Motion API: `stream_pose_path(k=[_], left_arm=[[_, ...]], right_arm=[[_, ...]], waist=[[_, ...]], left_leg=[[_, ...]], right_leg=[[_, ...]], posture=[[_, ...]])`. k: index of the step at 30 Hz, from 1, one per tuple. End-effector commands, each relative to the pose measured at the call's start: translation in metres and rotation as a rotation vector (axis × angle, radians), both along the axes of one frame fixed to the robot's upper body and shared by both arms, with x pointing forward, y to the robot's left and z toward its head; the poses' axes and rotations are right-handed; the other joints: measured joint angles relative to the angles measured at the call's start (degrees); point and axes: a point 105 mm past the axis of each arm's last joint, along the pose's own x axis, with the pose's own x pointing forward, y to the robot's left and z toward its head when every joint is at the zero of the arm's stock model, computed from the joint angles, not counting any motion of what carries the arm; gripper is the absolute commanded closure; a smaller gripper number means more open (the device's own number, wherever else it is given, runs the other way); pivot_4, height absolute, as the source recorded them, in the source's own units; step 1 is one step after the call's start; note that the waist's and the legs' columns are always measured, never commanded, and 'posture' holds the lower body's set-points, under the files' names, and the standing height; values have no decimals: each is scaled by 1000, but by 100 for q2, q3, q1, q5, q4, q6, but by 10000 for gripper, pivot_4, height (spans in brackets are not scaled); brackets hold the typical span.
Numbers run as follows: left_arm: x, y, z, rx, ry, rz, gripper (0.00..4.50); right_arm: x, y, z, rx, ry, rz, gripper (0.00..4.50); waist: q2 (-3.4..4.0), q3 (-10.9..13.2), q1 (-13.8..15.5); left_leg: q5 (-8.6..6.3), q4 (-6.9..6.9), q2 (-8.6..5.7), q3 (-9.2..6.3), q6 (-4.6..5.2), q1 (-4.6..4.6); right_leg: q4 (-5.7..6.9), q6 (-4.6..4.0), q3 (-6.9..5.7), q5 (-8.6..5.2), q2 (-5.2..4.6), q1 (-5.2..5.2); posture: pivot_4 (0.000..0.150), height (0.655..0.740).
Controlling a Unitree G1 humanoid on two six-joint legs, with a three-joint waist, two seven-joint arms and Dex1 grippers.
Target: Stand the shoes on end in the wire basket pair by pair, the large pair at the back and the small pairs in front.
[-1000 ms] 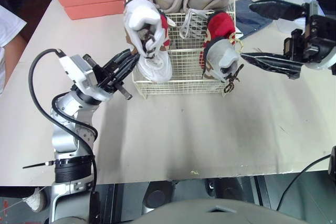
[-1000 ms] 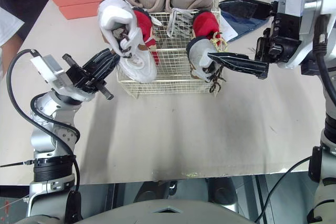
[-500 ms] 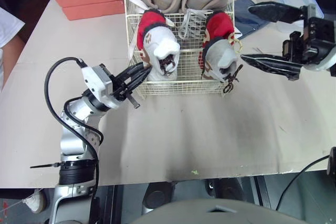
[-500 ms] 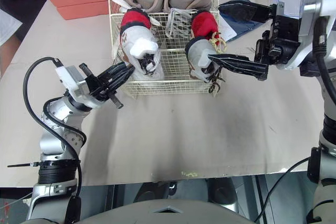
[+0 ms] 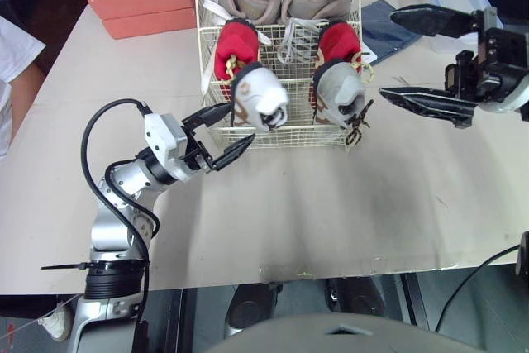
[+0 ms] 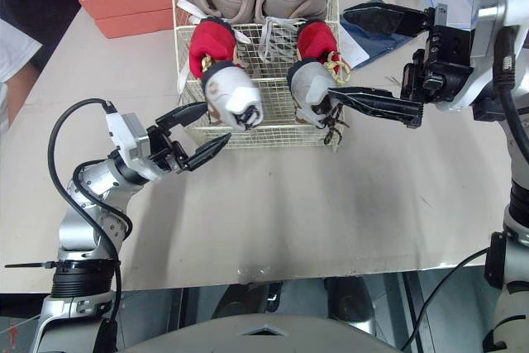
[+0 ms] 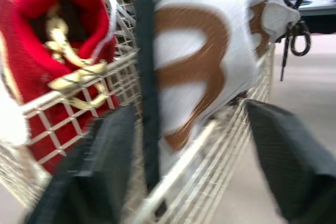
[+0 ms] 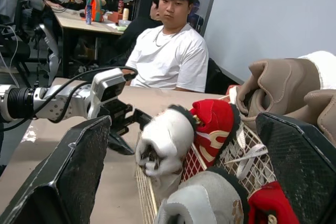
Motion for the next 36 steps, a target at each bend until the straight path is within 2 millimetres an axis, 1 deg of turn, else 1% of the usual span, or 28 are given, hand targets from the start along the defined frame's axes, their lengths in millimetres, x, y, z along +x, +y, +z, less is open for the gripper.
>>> stream_pose_path(k=[1,5,11,12,14,15,16,18,20,21,22,25,27,28,31,36], left_arm=[[-3,18,11,-39,12,43,606],[-15,22,29,-88,9,4,606],[-42,15,47,-159,83,-118,606],[-45,17,49,-160,98,-117,606],[-47,39,50,-156,127,-22,606],[-47,46,50,-154,137,9,606],[-47,54,44,-133,174,53,606],[-49,64,21,-87,297,126,606],[-59,62,-2,-30,391,134,606],[-62,62,-11,-2,415,140,606],[-65,62,-23,25,457,158,606],[-75,58,-52,87,533,175,606],[-78,55,-68,123,553,189,606],[-78,54,-74,135,552,193,606],[-74,50,-87,148,534,219,606],[-67,44,-94,152,482,225,606]], right_arm=[[-6,-2,7,-6,-39,-1,976],[-5,-4,6,-7,-34,-11,976],[2,-14,-5,5,10,-65,976],[3,-17,-7,17,24,-83,976],[11,-30,-23,22,71,-165,976],[13,-34,-30,18,84,-192,976],[16,-41,-40,18,109,-237,976],[21,-58,-66,-4,164,-332,976],[22,-74,-89,-28,215,-411,976],[22,-79,-97,-27,236,-433,976],[21,-84,-109,-54,256,-459,976],[18,-94,-142,-104,309,-521,976],[16,-97,-161,-101,348,-540,976],[14,-99,-169,-109,358,-548,976],[12,-106,-193,-125,397,-591,976],[7,-110,-213,-175,400,-585,976]], waist=[[1,1,-10],[1,3,-13],[-6,8,29],[-5,9,40],[-9,8,47],[-8,9,56],[-7,10,61],[-6,10,77],[1,14,112],[3,15,118],[4,17,129],[4,17,142],[3,16,149],[2,16,149],[6,16,152],[6,17,141]], left_leg=[[0,-4,2,1,0,13],[0,-3,6,5,0,15],[-1,-3,5,0,0,-2],[-1,-3,5,-3,0,-5],[-1,-6,6,-9,-1,-10],[-2,-8,8,-12,-1,-10],[-1,-13,7,-12,-1,-11],[-1,-18,7,-10,-1,-11],[-2,-26,7,-10,0,-8],[-4,-28,5,-4,4,-6],[-5,-28,5,0,5,-7],[-6,-28,6,0,7,-5],[-7,-34,7,0,8,6],[-8,-43,7,1,8,20],[-8,-51,7,5,9,22],[-7,-54,7,6,7,25]], right_leg=[[0,-1,0,-1,2,11],[-5,-1,5,-1,4,14],[-36,0,5,0,-2,14],[-42,0,8,0,-3,14],[-51,0,12,0,-2,14],[-56,0,10,0,-1,15],[-60,0,10,0,-1,15],[-66,-1,11,0,-1,15],[-83,0,11,0,-1,23],[-88,0,14,0,-2,26],[-91,0,18,0,-2,27],[-92,0,18,1,-3,29],[-92,-1,18,1,-3,38],[-97,-1,19,1,-3,52],[-96,-2,22,1,-4,51],[-97,-2,22,2,-3,50]], posture=[[1500,7400],[1500,7400],[1500,7400],[1500,7400],[1500,7400],[1500,7400],[1500,7400],[1500,7400],[1500,7400],[1500,7400],[1500,7400],[1500,7400],[1500,7400],[1500,7400],[1500,7400],[1500,7400]])
